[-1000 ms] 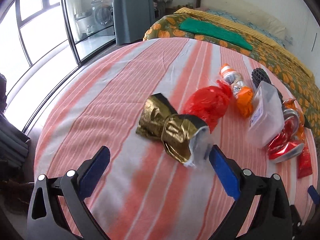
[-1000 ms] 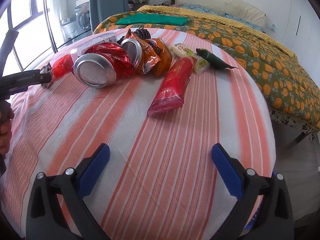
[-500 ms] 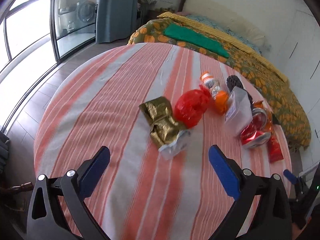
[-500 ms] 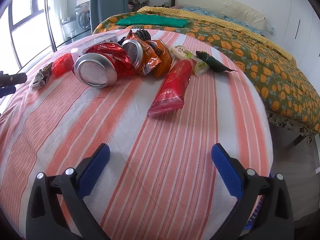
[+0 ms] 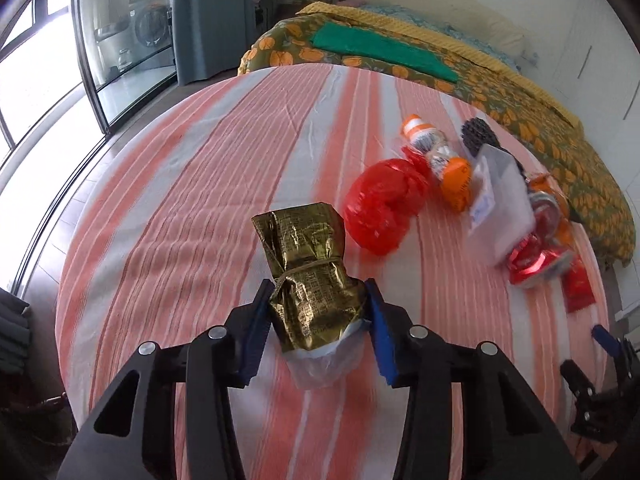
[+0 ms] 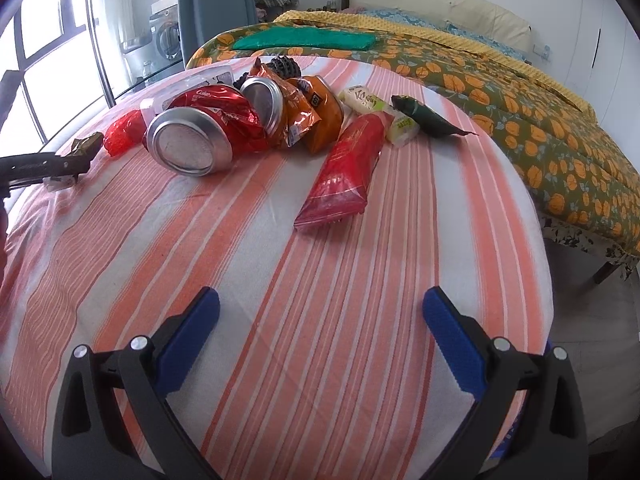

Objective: Collect trash
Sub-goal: 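Grasp the gold wrapper with the left tool while the right tool grasps the red sausage wrapper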

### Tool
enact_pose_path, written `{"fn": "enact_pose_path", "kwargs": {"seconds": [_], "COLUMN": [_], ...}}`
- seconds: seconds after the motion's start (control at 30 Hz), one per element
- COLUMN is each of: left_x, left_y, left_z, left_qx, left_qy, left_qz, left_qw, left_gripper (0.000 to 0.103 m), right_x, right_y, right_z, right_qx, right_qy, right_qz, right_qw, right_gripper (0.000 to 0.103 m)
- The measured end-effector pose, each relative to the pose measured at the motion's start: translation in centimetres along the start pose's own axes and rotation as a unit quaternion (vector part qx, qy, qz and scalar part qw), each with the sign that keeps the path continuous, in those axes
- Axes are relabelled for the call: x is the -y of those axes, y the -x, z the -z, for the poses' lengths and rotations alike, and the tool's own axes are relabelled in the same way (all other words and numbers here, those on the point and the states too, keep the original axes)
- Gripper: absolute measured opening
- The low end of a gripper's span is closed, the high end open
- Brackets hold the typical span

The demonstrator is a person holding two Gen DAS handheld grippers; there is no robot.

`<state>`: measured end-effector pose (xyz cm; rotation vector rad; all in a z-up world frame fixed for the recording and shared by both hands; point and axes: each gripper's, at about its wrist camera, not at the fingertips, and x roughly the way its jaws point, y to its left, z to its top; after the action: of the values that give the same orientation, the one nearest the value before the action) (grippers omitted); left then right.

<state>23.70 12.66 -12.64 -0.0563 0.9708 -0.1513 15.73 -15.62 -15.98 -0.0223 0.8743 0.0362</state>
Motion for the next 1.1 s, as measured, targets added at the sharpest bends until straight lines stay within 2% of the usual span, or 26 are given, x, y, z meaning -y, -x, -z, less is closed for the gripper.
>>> {"fn": "enact_pose_path", "kwargs": {"seconds": [0.13, 0.23, 0.37, 0.47, 0.53, 0.67, 0.73, 0.8, 0.97, 1.07, 1.1], "left_x": [3.0, 5.8, 7.8, 7.6, 7.3, 7.6, 7.5, 7.1, 7.1, 7.3, 7.3], "left_y": [3.0, 3.4, 2.0, 1.1, 0.7, 0.5, 0.6, 0.5, 0.3, 0.3, 0.3], "left_z": [3.2, 5.1, 6.0, 6.0, 6.1, 6.7, 6.8, 6.6, 6.6, 6.6, 6.6], "left_qx": [-0.001, 0.004, 0.011, 0.013, 0.013, 0.026, 0.026, 0.023, 0.018, 0.017, 0.017], "left_qy": [-0.037, -0.057, -0.073, -0.072, -0.073, -0.093, -0.088, -0.077, -0.082, -0.082, -0.082], "left_qz": [0.052, 0.076, 0.047, 0.019, 0.011, -0.008, -0.018, -0.012, -0.017, -0.016, -0.016], "left_qw": [0.9979, 0.9955, 0.9962, 0.9972, 0.9972, 0.9953, 0.9956, 0.9967, 0.9963, 0.9963, 0.9963], "left_gripper": [0.045, 0.049, 0.055, 0.067, 0.068, 0.077, 0.082, 0.084, 0.089, 0.090, 0.090], "right_x": [0.1, 0.2, 0.7, 1.6, 2.6, 4.4, 4.9, 5.1, 4.3, 4.3, 4.4], "right_y": [-0.1, -0.1, 0.1, 0.5, 0.8, 0.8, 0.6, -0.2, -3.5, -5.2, -5.7], "right_z": [0.0, 0.0, 0.1, 0.2, 0.0, -2.7, -4.7, -6.6, -9.8, -10.4, -10.5], "right_qx": [-0.001, -0.002, 0.002, 0.008, 0.009, 0.000, -0.007, -0.026, -0.089, -0.110, -0.115], "right_qy": [-0.002, -0.005, -0.017, -0.034, -0.051, -0.065, -0.064, -0.056, -0.048, -0.065, -0.065], "right_qz": [-0.002, -0.005, -0.017, -0.045, -0.061, -0.051, -0.045, -0.044, -0.045, -0.051, -0.052], "right_qw": [1.000, 1.000, 1.000, 0.998, 0.997, 0.997, 0.997, 0.997, 0.994, 0.991, 0.990], "right_gripper": [0.098, 0.098, 0.098, 0.098, 0.098, 0.098, 0.098, 0.096, 0.069, 0.059, 0.048]}}
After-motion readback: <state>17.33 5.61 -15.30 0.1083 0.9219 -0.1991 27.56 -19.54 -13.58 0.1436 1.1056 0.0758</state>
